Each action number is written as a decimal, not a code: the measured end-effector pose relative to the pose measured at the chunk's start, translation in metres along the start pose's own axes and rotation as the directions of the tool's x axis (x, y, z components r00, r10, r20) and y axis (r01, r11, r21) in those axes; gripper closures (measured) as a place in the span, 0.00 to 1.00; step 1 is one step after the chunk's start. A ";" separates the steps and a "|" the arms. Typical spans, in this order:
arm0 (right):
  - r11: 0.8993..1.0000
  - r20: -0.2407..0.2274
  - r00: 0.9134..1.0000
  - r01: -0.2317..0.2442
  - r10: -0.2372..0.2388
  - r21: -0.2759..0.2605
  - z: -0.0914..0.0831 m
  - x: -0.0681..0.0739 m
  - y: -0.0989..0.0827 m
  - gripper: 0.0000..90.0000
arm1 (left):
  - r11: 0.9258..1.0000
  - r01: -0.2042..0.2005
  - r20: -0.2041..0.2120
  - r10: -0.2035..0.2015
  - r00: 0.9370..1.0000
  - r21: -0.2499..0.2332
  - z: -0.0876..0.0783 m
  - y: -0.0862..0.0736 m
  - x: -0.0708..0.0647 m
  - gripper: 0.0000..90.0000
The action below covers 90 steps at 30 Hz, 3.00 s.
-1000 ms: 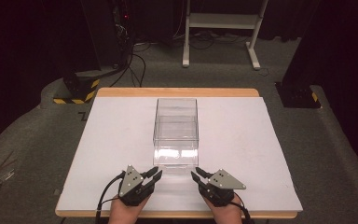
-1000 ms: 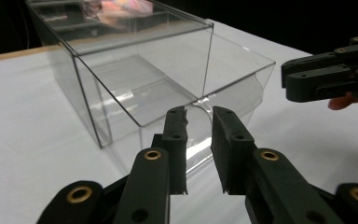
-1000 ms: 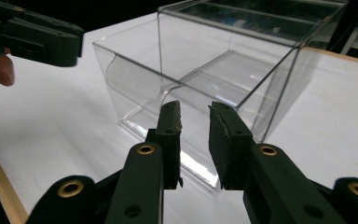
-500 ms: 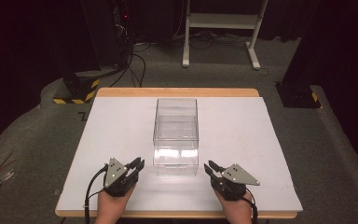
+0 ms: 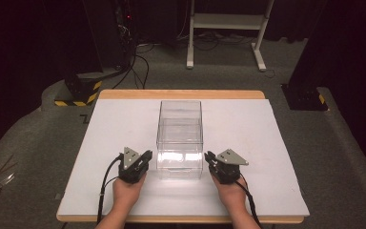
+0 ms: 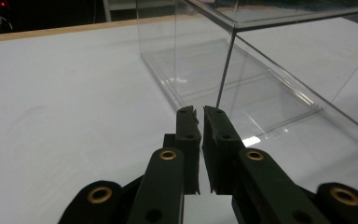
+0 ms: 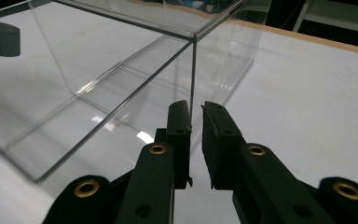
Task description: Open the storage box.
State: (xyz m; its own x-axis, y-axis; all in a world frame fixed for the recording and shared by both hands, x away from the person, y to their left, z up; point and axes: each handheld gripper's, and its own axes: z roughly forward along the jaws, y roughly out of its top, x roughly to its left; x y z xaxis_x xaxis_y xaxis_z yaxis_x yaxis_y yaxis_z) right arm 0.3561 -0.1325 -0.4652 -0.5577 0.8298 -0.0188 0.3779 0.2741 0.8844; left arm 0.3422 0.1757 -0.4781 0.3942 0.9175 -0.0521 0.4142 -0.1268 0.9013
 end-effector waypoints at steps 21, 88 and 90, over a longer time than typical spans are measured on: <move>0.999 -0.026 0.999 -0.045 0.045 0.022 0.012 0.007 0.002 1.00 | 0.999 -0.015 0.021 0.014 1.000 0.032 0.011 0.000 -0.015 1.00; 0.989 0.048 0.996 -0.084 0.079 0.120 -0.037 -0.061 -0.039 0.72 | 0.991 -0.015 -0.127 0.033 0.991 0.135 -0.045 -0.026 0.080 0.69; 0.986 0.073 0.994 -0.095 0.085 0.135 -0.039 -0.071 -0.044 0.70 | 0.987 -0.009 -0.142 0.033 0.989 0.163 -0.045 -0.028 0.088 0.66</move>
State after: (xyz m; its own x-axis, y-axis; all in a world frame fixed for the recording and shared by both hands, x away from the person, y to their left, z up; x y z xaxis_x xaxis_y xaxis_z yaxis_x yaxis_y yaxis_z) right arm 0.3502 -0.2230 -0.4848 -0.4678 0.8836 0.0226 0.5256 0.2575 0.8109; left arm 0.3284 0.2770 -0.4892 0.2869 0.9572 0.0395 0.5389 -0.1954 0.8194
